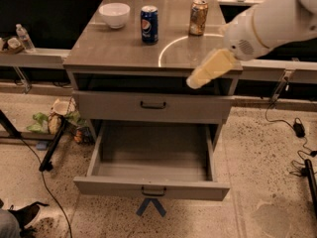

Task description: Place pepsi can into middle drawer

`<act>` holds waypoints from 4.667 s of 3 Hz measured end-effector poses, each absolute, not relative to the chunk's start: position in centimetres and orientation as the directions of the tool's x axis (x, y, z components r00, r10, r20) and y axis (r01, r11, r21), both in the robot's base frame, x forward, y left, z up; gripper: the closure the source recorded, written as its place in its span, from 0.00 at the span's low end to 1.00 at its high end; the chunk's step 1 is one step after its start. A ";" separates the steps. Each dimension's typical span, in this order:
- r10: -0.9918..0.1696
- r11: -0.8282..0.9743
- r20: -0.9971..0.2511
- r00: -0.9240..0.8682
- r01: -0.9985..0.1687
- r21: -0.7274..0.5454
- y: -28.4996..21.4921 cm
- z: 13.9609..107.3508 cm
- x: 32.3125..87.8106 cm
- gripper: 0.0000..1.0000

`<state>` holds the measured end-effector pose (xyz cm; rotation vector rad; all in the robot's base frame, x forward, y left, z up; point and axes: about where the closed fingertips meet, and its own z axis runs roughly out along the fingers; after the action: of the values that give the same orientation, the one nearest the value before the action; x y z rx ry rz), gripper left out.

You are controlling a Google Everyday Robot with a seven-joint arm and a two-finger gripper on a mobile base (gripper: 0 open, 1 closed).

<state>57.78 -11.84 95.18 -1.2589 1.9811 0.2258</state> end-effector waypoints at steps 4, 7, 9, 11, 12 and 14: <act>-0.475 0.599 -0.866 -0.155 -0.778 -0.190 -4.3 91.1 69.3 0.00; -0.391 0.594 -0.916 -0.091 -0.785 -0.175 0.6 89.2 77.2 0.00; -0.339 0.630 -0.940 -0.038 -0.751 -0.197 1.8 90.1 83.3 0.00; -0.242 0.716 -0.968 -0.074 -0.687 -0.127 1.5 89.2 90.3 0.00; -0.210 0.754 -0.975 -0.075 -0.647 -0.112 0.1 89.6 92.1 0.02; -0.184 0.810 -0.982 -0.042 -0.572 -0.127 -3.9 92.1 93.1 0.54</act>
Offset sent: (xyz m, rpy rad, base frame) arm 0.0306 0.0438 -0.0322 0.1763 -0.0467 -0.0654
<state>93.12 -3.93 92.14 -0.6112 1.6105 0.3474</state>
